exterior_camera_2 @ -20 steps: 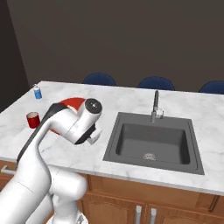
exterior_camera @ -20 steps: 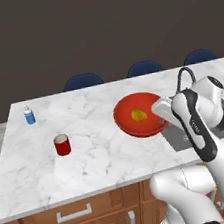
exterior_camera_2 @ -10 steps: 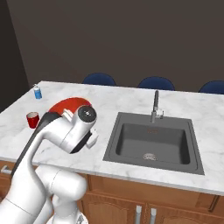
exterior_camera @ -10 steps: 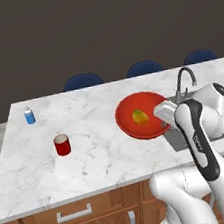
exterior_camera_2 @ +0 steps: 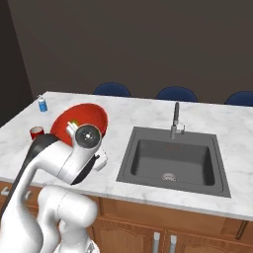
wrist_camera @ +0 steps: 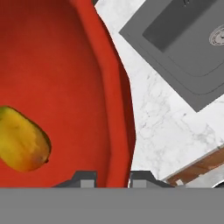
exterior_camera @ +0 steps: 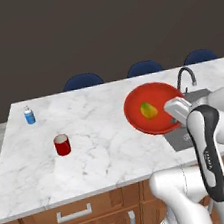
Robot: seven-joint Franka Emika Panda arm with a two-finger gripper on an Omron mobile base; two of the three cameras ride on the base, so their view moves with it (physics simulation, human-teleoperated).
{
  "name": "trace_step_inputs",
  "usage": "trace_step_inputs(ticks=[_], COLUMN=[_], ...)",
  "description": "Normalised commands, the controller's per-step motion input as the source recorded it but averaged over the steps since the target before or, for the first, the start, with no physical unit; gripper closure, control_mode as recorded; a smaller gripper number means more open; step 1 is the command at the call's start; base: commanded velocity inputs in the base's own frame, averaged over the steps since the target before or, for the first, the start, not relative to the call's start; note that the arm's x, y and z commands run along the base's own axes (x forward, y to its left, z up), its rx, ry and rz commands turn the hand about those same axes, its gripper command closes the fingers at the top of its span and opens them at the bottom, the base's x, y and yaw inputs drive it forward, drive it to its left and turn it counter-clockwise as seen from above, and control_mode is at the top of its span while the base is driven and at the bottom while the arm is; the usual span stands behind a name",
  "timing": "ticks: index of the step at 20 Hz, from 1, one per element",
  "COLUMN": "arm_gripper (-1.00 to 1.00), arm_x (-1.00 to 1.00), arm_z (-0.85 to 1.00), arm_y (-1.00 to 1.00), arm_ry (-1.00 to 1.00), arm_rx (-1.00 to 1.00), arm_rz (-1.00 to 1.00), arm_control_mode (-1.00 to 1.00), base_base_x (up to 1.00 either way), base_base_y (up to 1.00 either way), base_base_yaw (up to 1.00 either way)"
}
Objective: Move the mug from next to the sink to the open cabinet. Then, move the bowl with the mango to the fridge to clear the area for faucet cleaning.
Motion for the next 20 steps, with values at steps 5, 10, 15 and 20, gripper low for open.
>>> trace_step_inputs(ticks=[5, 10, 15, 20], arm_gripper=[1.00, 1.00, 1.00, 1.00], arm_x=[-0.40, -0.36, -0.10, -0.07], arm_z=[0.33, 0.63, 0.73, 0.31], arm_y=[-0.08, -0.04, 0.00, 0.00], arm_ry=[-0.11, -0.07, 0.00, 0.06], arm_rx=[0.00, 0.04, 0.02, 0.00], arm_rz=[-0.13, -0.14, -0.09, -0.08], arm_control_mode=[-1.00, -1.00, -1.00, 1.00], base_base_x=[0.00, 0.00, 0.00, -0.07], base_base_y=[0.00, 0.00, 0.00, 0.00], base_base_yaw=[0.00, 0.00, 0.00, -0.05])
